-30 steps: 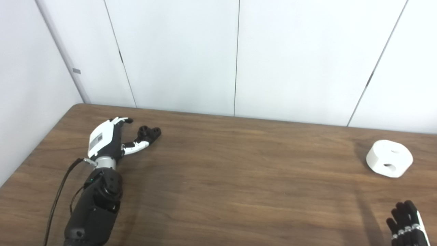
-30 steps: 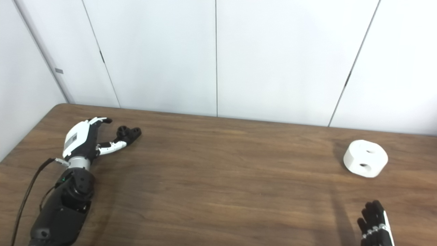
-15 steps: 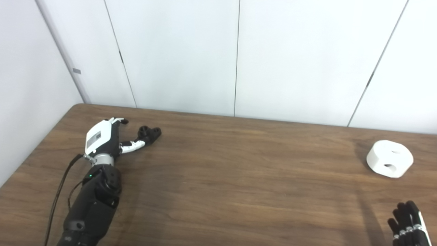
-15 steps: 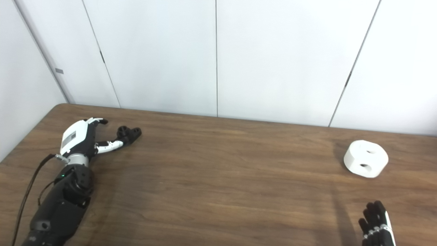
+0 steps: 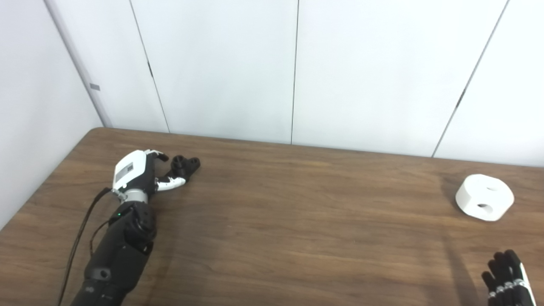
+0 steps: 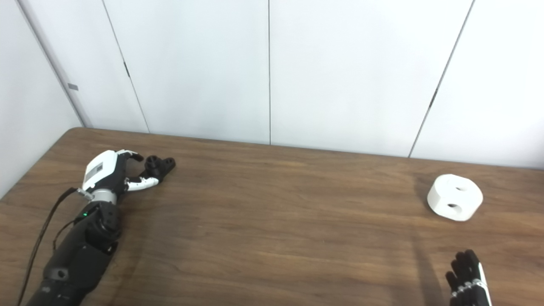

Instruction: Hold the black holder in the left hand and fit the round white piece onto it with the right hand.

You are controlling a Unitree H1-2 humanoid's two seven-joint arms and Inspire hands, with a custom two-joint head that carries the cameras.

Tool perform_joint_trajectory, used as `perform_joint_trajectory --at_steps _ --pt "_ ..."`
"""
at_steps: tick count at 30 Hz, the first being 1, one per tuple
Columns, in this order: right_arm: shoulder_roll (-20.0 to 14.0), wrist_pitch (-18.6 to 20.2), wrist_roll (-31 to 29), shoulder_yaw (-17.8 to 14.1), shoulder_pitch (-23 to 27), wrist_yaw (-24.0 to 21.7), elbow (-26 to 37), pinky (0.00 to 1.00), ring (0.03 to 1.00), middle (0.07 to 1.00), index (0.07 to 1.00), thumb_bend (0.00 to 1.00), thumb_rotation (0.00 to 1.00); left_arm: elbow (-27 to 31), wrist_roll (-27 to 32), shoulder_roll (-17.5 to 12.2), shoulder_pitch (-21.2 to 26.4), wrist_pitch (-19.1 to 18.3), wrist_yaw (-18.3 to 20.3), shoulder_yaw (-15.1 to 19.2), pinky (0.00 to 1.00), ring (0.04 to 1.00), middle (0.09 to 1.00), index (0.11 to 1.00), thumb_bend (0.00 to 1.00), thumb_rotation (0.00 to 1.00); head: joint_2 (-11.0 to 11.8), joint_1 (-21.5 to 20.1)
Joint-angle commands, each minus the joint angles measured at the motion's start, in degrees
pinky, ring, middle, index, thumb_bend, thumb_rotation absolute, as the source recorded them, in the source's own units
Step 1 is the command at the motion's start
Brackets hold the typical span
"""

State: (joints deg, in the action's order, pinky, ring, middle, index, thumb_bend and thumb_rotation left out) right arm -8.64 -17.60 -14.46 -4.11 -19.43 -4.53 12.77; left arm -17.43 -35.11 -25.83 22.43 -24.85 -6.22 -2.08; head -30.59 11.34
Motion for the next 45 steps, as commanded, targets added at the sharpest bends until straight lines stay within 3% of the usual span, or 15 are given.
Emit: perform_joint_trajectory --at_steps 1,24,34,41,42,45 --pt "2.1 1.2 -0.1 0.7 -0.7 -0.1 -3.7 1.0 1.0 0.991 0.993 0.56 0.95 2.0 -0.6 -1.6 2.6 -0.4 -0.6 0.2 1.0 0.987 0.912 0.74 0.84 0.32 0.0 0.1" --pt "2.4 2.3 1.3 0.5 -1.0 1.1 -2.5 1.0 1.0 0.987 0.991 0.57 0.96 2.1 -1.3 -2.1 2.8 -1.8 2.0 -1.4 1.0 0.967 0.883 0.673 0.84 0.32 -0.6 -0.2" --pt "2.4 1.4 1.5 0.6 -0.9 0.8 -3.0 1.0 1.0 0.988 0.994 0.56 0.97 1.9 -0.3 -2.0 2.6 -0.6 1.3 -1.1 0.99 0.951 0.855 0.611 0.84 0.27 -0.5 -0.6" --pt "2.4 0.6 0.6 0.6 -0.7 0.4 -3.4 1.0 0.999 0.987 0.991 0.56 0.95 1.6 1.8 -1.5 2.6 0.1 1.1 -0.2 0.97 0.958 0.853 0.568 0.81 0.18 -0.5 -0.7" --pt "2.4 0.7 0.7 0.5 -0.8 0.5 -3.3 1.0 0.994 0.988 0.99 0.57 0.95 1.4 2.1 -1.4 2.7 0.3 1.0 -0.1 0.98 0.961 0.851 0.521 0.64 0.12 -0.5 -0.7" --pt "2.5 0.9 1.0 0.4 -0.8 0.8 -3.1 1.0 0.991 0.986 0.988 0.58 0.94 1.2 2.5 -1.4 2.8 0.3 0.8 -0.1 0.99 0.965 0.847 0.488 0.54 0.07 -0.5 -0.7"
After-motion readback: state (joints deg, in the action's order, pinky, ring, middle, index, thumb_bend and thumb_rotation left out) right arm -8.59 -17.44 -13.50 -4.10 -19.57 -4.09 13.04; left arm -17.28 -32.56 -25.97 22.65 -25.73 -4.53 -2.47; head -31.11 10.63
